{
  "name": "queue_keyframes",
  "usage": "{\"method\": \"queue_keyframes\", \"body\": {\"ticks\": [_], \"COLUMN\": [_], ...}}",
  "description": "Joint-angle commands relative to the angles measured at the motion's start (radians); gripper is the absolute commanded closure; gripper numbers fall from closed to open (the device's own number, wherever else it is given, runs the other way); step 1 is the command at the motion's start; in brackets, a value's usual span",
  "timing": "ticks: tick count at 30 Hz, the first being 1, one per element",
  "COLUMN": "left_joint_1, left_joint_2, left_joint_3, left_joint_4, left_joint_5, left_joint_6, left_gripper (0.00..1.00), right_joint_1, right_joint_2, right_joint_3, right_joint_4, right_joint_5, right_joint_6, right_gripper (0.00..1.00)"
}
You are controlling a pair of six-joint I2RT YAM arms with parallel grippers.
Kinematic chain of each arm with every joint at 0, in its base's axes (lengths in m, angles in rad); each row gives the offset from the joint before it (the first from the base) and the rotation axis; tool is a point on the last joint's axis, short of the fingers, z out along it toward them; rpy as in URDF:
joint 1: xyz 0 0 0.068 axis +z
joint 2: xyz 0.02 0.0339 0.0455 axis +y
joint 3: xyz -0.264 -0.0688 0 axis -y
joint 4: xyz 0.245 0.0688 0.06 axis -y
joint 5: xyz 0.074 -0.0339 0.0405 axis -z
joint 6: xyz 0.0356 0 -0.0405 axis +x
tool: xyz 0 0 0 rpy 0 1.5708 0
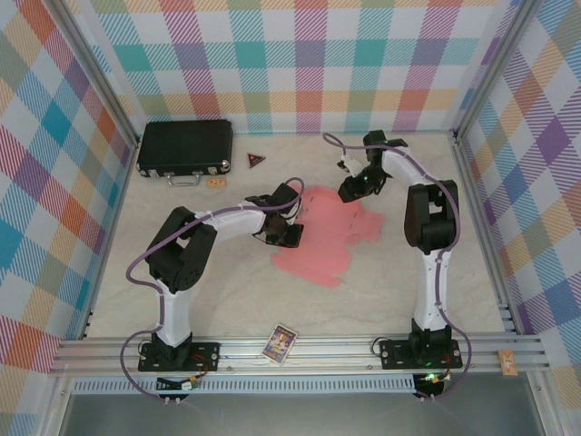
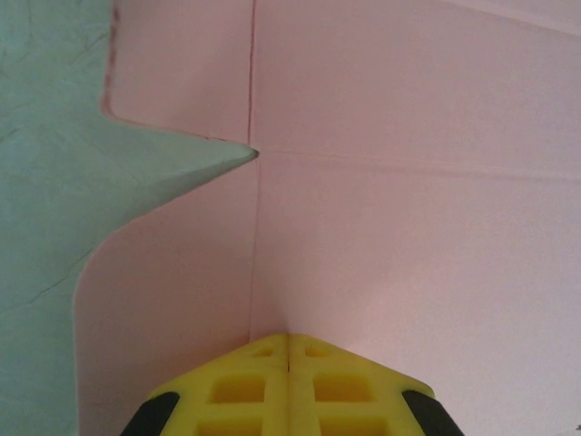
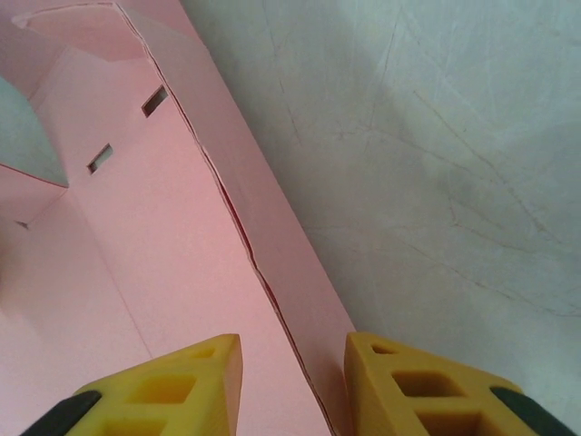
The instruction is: Fold the paper box
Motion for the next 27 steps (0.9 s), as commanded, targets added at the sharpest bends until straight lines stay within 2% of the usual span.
{"method": "queue_keyframes", "body": {"ticks": [1, 8, 13, 19, 27], "left_joint_1": [0.001, 0.002, 0.001, 0.001, 0.001], "left_joint_2": [0.033, 0.025, 0.023, 0.02, 0.014], "left_joint_3": [-0.047, -0.057, -0.069, -0.092, -0.119], "left_joint_4": [-0.026, -0.007, 0.023, 0.128, 0.323], "left_joint_5": [-0.011, -0.006, -0.005, -0.003, -0.03], "left_joint_6": [-0.016, -0.023, -0.036, -0.096, -0.183], "left_gripper": [0.96, 0.96, 0.96, 0.96, 0.97], "right_joint_1": [0.021, 0.054, 0.067, 0.086, 0.131], "right_joint_2": [-0.049, -0.149, -0.241, -0.335, -0.425], "right_joint_3": [-0.036, -0.183, -0.316, -0.44, -0.571], "right_joint_4": [0.089, 0.29, 0.45, 0.57, 0.724], "right_joint_5": [0.059, 0.135, 0.16, 0.148, 0.252], "right_joint_6": [-0.025, -0.11, -0.18, -0.257, -0.296], "right_gripper": [0.67, 0.83, 0.87, 0.94, 1.0]}}
